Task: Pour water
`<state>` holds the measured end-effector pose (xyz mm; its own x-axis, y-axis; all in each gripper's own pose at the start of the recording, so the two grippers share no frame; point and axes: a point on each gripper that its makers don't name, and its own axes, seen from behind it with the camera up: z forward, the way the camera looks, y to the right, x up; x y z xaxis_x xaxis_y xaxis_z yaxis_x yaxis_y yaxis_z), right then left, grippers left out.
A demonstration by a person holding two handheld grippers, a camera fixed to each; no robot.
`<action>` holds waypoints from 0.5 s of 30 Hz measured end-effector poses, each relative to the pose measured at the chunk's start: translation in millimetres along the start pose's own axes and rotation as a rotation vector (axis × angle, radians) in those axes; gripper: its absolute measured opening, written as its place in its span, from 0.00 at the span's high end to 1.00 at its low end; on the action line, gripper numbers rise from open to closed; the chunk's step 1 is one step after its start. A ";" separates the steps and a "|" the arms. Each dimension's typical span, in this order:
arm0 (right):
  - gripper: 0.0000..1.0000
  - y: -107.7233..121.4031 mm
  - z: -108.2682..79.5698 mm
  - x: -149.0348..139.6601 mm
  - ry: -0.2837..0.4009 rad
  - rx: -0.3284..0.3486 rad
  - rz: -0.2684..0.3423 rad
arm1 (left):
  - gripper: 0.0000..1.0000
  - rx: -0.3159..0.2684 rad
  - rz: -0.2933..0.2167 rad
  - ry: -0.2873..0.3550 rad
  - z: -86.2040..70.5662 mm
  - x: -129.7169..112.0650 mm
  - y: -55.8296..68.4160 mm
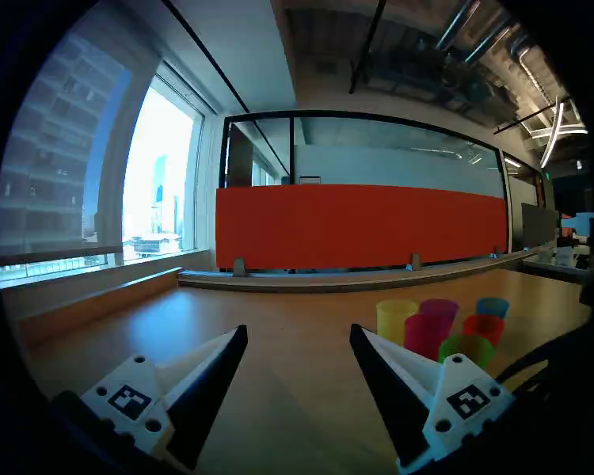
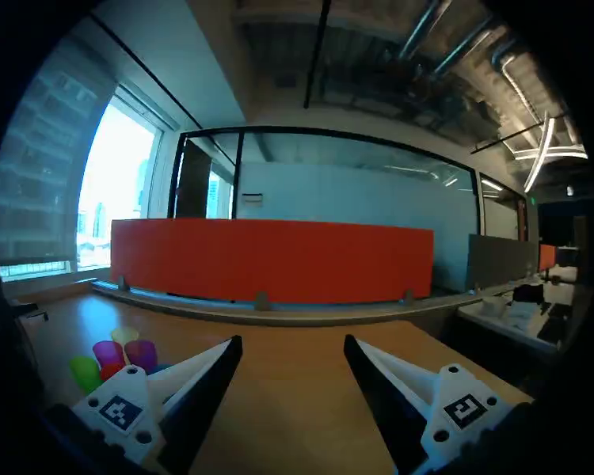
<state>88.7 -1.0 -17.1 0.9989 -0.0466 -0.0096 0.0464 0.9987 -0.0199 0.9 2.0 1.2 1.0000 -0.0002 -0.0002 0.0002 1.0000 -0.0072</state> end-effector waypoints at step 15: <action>0.00 17.4 9.4 -35.6 0.022 -0.021 0.060 | 0.04 0.000 0.000 0.000 -0.5 -0.3 0.3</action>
<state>54.1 18.3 -7.6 0.9994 0.0126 -0.0337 -0.0139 0.9991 -0.0393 0.7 2.3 0.7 1.0000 -0.0004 -0.0004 0.0004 1.0000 -0.0070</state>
